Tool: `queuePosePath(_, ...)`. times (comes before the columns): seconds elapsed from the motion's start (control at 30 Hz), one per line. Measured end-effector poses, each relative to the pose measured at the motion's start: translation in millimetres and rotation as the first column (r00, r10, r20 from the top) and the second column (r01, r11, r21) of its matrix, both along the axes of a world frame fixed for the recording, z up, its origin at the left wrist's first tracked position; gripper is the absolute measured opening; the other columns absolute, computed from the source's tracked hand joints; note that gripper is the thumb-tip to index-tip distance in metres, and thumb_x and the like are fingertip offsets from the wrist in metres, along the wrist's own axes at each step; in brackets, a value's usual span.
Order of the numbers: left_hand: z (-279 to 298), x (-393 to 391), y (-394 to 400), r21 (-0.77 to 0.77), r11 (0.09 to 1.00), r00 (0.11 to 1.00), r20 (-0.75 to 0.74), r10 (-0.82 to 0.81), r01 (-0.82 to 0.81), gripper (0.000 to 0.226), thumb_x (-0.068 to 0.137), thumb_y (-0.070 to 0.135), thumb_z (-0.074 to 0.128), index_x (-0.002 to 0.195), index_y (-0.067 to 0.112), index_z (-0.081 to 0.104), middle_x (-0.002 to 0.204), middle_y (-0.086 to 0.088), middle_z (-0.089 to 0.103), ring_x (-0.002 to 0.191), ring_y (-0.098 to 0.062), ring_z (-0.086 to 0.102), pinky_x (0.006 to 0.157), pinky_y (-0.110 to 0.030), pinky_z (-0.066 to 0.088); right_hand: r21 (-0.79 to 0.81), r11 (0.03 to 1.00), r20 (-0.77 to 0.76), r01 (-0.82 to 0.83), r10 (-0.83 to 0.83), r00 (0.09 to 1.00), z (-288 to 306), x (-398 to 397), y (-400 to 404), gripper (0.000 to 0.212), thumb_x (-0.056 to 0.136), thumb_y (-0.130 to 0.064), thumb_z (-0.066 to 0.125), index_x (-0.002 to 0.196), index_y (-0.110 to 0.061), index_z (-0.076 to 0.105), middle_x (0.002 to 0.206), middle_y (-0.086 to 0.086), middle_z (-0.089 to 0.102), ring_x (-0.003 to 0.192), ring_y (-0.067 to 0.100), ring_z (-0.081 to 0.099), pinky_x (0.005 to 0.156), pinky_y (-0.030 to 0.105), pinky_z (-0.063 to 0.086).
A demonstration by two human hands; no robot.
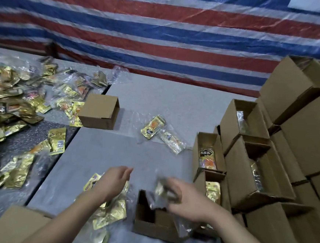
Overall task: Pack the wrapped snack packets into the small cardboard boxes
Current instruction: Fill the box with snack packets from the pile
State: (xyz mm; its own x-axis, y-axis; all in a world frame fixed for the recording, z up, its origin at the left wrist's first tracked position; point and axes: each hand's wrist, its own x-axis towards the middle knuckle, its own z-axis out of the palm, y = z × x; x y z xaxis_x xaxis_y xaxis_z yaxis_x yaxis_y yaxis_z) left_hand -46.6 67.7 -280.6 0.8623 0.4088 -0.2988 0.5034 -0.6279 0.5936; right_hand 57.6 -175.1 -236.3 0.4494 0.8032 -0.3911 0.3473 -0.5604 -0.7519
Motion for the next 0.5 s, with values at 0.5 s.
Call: queuePosePath(0.5, -69.0, -38.7, -64.2, 0.057, 0.988, 0.981, -0.140, -0.138, 0.147, 0.038, 0.106, 0.042, 0.026, 0.107, 0.018, 0.056, 0.105, -0.009, 0.069, 0.101, -0.027, 0.063, 0.085, -0.035, 0.047, -0.593, 0.784, -0.079, -0.185, 0.172, 0.982, -138.0, -27.0, 34.7, 0.090, 0.074, -0.071, 0.061, 0.149, -0.031, 0.031, 0.147, 0.000, 0.048, 0.133, 0.024, 0.048, 0.109, 0.030, 0.038)
